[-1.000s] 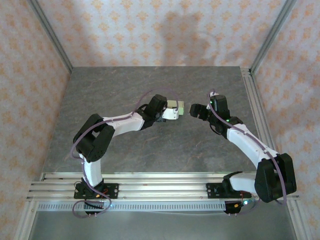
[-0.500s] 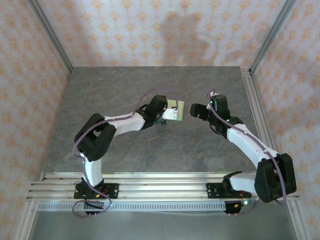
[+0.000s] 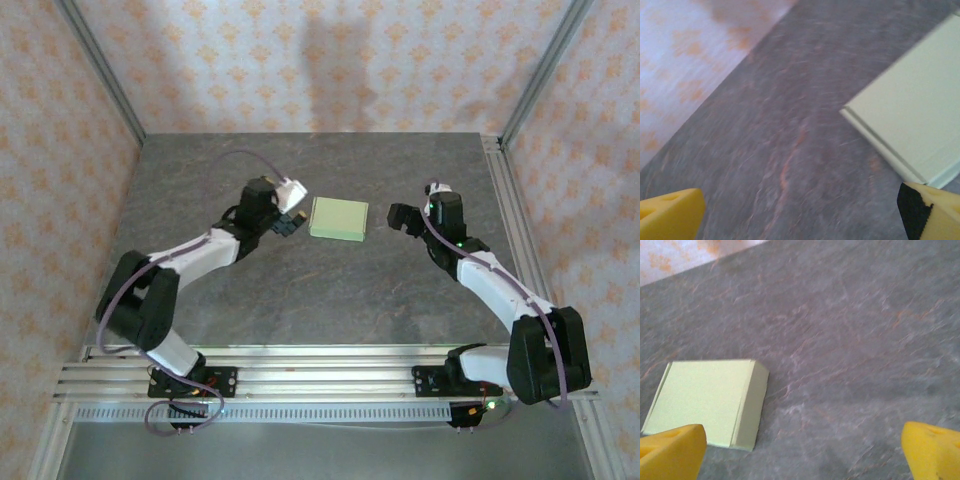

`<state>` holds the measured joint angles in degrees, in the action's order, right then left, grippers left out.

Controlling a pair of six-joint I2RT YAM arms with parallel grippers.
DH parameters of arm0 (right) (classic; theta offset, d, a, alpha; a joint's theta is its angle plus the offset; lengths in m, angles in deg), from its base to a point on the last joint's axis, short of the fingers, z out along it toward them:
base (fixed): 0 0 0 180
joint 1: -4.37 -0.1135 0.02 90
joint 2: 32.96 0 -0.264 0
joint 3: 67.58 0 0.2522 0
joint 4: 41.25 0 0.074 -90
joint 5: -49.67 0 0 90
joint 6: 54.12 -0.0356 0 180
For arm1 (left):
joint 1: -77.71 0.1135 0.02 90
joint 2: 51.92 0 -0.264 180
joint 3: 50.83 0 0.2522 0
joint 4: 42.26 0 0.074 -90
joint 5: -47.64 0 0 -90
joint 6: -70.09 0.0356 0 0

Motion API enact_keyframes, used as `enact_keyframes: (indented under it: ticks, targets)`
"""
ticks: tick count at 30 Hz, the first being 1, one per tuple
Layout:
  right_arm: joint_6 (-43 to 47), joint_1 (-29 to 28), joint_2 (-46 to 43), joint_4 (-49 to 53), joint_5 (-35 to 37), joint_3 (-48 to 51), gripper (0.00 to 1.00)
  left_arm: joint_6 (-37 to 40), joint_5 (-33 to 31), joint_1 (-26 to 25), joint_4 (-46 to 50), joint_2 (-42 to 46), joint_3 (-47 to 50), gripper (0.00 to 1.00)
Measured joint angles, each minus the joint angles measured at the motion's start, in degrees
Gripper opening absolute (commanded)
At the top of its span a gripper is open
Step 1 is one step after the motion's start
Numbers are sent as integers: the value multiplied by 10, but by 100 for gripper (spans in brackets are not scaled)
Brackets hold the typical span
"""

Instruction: Fold the paper box

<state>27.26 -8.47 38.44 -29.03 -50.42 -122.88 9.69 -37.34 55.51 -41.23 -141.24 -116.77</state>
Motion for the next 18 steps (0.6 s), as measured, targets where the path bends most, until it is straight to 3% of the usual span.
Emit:
enact_keyframes:
  ticks: [10, 14, 18]
  targets:
    - [58, 56, 27, -151, 115, 90, 99, -138, -39, 97, -35, 124, 167, 100]
    - [86, 59, 69, -205, 147, 112, 100, -163, -60, 119, -71, 112, 209, 100]
    - [115, 71, 125, -329, 148, 160, 100, -193, -88, 131, -127, 73, 220, 100]
